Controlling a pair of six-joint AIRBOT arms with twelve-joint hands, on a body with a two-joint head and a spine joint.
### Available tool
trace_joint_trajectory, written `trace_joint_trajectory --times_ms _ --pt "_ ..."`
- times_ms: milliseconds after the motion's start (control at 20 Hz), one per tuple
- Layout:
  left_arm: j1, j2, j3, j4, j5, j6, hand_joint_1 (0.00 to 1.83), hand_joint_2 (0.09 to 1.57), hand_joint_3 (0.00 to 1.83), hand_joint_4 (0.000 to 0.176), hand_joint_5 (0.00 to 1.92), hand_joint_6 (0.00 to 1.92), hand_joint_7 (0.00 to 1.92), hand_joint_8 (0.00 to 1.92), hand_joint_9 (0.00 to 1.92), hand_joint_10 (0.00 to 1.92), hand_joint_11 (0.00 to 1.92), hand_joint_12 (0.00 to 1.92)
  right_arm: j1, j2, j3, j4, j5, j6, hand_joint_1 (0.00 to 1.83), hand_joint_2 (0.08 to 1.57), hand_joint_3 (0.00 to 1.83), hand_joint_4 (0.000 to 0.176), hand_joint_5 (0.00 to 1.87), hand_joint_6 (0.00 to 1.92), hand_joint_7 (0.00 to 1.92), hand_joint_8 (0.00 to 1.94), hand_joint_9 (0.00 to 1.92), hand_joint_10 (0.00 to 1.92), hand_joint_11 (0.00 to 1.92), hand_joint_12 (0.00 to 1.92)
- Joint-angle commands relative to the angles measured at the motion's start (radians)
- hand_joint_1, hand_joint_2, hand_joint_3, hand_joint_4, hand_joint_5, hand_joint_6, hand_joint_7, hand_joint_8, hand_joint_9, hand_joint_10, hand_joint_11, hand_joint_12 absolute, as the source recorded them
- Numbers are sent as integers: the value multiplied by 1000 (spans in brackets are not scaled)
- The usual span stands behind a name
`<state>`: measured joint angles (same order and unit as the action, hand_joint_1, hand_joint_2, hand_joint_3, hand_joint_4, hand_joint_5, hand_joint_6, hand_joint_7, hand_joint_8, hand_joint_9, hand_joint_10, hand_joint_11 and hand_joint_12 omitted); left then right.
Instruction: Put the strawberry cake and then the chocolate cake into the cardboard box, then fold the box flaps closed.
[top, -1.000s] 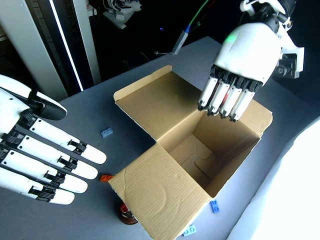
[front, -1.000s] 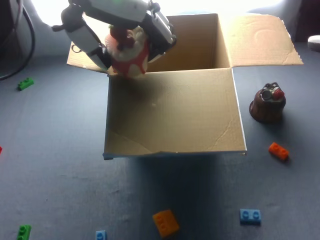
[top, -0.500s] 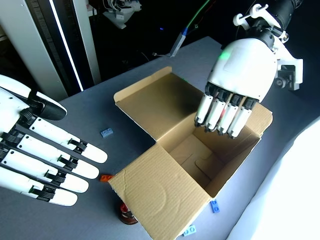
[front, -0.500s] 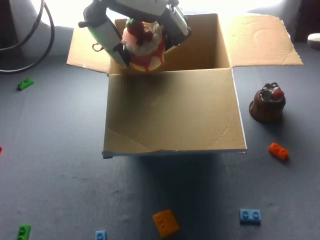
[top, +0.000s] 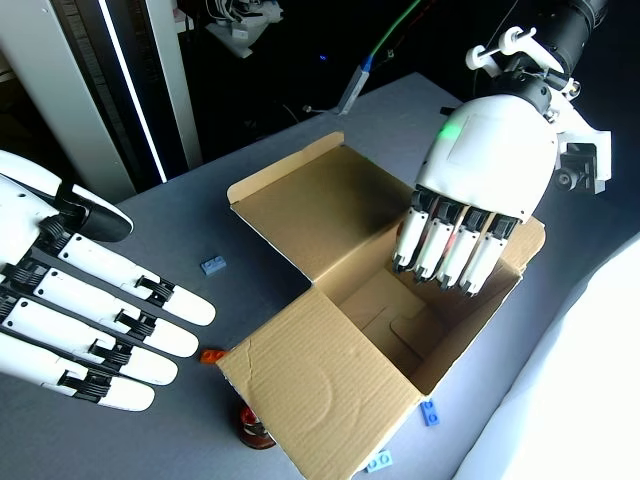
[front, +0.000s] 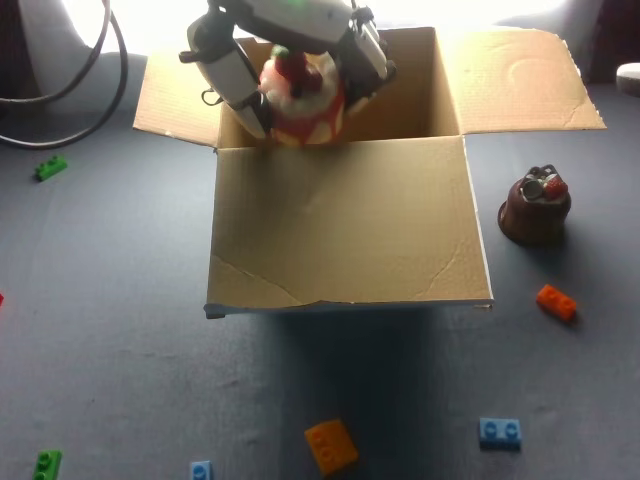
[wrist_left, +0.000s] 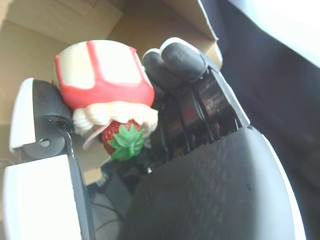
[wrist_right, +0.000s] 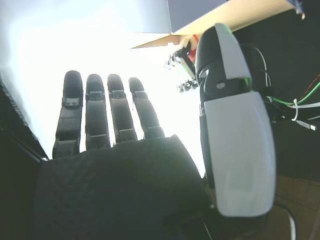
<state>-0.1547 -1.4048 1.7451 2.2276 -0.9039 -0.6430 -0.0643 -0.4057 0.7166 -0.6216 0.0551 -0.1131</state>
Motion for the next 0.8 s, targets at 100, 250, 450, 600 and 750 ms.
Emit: trace_joint_trajectory --times_ms 100,250,450,600,750 --pt "-5 5 3 -59 52 18 936 1105 0 40 286 43 422 21 471 367 144 1273 20 9 5 8 86 -2 680 1097 0 0 18 5 38 4 52 7 0 274" --pt "-3 5 4 -55 55 21 869 1044 0 65 218 1 337 0 439 130 22 1235 20 9 6 8 86 -8 697 1095 0 0 27 5 43 1 55 7 0 308" --pt "-9 6 11 -46 55 28 694 943 0 107 10 0 102 0 266 0 0 1008 20 8 11 8 86 -12 655 1107 4 0 10 4 25 4 51 5 0 184" --pt "-26 5 28 -34 55 39 707 894 0 114 49 11 108 2 264 2 0 988 21 7 17 8 86 -20 647 1102 0 0 2 0 35 2 53 4 0 203" --pt "-48 1 62 -24 55 50 654 897 0 107 27 3 87 3 252 7 0 1057 21 6 23 8 79 -35 613 1106 3 0 1 0 14 3 32 4 0 183"
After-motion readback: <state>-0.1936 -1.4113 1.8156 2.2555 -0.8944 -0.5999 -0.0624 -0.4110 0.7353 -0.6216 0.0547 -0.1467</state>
